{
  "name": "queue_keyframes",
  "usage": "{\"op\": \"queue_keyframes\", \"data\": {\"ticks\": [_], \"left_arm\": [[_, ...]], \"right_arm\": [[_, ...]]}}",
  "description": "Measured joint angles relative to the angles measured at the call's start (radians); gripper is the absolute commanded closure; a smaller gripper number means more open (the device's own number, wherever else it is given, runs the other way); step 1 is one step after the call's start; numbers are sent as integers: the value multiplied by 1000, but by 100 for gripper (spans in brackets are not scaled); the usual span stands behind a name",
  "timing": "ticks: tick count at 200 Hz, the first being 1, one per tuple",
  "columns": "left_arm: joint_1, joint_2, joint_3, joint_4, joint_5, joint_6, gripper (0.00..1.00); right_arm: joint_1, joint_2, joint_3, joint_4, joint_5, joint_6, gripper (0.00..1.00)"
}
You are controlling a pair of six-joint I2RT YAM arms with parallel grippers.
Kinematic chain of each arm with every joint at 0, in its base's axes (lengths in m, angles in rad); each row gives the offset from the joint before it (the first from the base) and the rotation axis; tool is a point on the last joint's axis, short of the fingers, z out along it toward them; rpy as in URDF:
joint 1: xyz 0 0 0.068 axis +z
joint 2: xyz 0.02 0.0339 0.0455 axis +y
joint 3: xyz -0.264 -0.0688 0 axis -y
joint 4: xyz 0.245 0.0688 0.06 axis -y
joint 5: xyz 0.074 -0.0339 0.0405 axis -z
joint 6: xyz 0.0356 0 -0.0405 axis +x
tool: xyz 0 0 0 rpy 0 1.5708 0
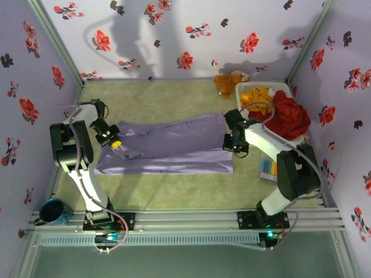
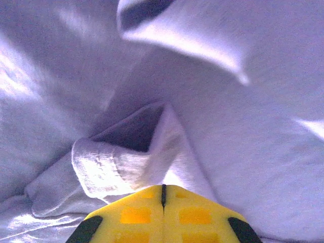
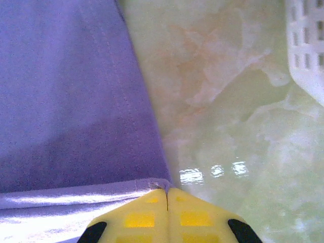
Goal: Fold and stack the t-shirts
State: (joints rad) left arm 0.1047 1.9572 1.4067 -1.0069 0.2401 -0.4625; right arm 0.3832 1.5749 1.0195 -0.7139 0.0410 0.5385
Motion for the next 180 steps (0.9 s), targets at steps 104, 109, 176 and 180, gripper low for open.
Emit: {"op": "queue_keyframes", "data": {"ticks": [104,109,176,180], "left_arm": [[0,-51,-16,-42,-30,9,53],[0,-54,-21,-46,-35,15,53],[0,-50,-18,-51,-81,40,51],[0,-48,-16,-51,-84,44,52]], "right_arm": [[-24,53,-5,90,12,3,100],[-24,54,-2,87,11,-3,100],[-24,76,24,77,3,-33,100],[-24,76,24,77,3,-33,100]]}}
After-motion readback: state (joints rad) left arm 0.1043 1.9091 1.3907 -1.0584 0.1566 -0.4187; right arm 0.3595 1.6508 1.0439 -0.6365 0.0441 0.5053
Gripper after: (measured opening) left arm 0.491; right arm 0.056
